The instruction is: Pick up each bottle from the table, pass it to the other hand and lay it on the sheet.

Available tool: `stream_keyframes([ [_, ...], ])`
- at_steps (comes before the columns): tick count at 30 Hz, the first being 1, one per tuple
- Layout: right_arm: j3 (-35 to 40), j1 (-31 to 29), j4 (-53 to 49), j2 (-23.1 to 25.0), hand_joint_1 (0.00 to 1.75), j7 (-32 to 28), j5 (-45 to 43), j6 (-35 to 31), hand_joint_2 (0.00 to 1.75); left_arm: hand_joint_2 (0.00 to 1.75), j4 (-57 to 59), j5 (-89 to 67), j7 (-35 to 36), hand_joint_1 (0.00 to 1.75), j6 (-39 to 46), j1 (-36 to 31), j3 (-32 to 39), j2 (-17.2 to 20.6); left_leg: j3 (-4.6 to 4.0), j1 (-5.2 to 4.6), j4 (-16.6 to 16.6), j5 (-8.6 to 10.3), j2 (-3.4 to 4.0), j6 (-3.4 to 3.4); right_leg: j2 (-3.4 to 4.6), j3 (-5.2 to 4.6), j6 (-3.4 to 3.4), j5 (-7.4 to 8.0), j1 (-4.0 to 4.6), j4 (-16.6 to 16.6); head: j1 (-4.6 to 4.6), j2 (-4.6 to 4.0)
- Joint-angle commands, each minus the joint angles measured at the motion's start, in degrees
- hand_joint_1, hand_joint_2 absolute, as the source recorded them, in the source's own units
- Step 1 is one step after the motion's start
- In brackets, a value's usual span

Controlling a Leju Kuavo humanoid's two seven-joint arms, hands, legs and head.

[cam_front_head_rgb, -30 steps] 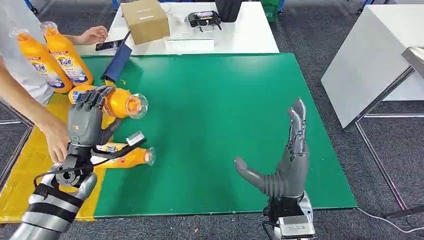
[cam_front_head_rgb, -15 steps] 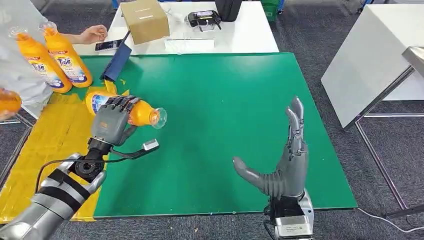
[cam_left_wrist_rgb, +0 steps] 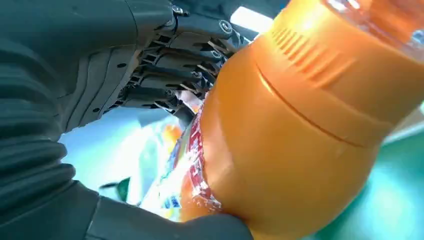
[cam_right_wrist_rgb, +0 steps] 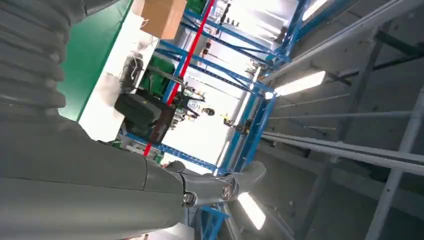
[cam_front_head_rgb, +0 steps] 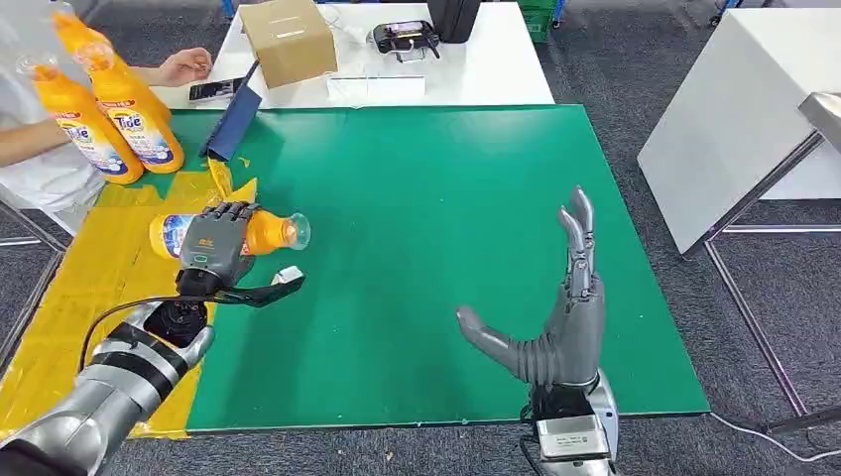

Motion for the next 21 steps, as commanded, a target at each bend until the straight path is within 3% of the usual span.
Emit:
stream_keyframes([
  [1,-1.1,-2.8,3.8,0.5,0.0,1.7,-0.5,0.7,1.75,1.75,17.5,-0.1,0.1,0.0,-5.0,-4.9,8.0,-4.9,0.31,0.06,0.0,-0.11,-0.12,-0.04,0.21,0.34,-0.06,-0.1,0.01,0.0,0.0,0.0],
  [10,-1.5,-3.8,4.4,0.7,0.0,2.5,-0.4,1.1,1.75,1.75,20.9,-0.1,0.4,0.0,-11.8,-4.3,10.2,-4.3,0.38,0.06,0.0,-0.16,-0.03,-0.04,0.31,0.41,-0.06,-0.12,-0.01,0.0,0.02,0.0],
  [17,-2.0,-3.4,4.6,0.6,0.0,2.7,-0.4,0.9,1.75,1.75,20.2,1.4,-1.7,0.0,-9.3,-3.5,12.4,-5.2,0.32,0.04,0.0,-0.1,-0.09,-0.04,0.22,0.35,-0.06,-0.09,-0.01,0.0,0.0,0.0],
  [19,-2.8,-1.6,3.4,0.3,0.0,2.4,-0.8,0.1,1.75,1.75,14.3,12.8,-15.4,0.0,1.7,-0.7,20.0,-7.4,0.16,-0.01,-0.1,-0.02,-0.07,-0.01,0.11,0.18,-0.02,-0.03,-0.03,0.0,0.0,0.0],
  [20,-3.8,0.5,2.3,0.0,0.0,1.6,-1.5,-0.4,1.75,1.75,5.8,22.9,-26.5,0.0,6.5,3.8,24.2,-9.0,0.29,0.04,0.0,-0.09,-0.14,-0.02,0.15,0.34,-0.05,-0.08,0.0,-0.1,0.02,0.0],
  [21,-4.3,2.1,1.4,-0.6,0.0,1.0,-3.2,0.5,1.75,1.75,-4.2,31.0,-32.8,0.0,6.5,9.1,26.0,-9.7,0.29,0.02,-0.1,-0.07,-0.19,-0.01,0.08,0.35,-0.02,-0.09,-0.03,-0.1,0.0,0.0],
])
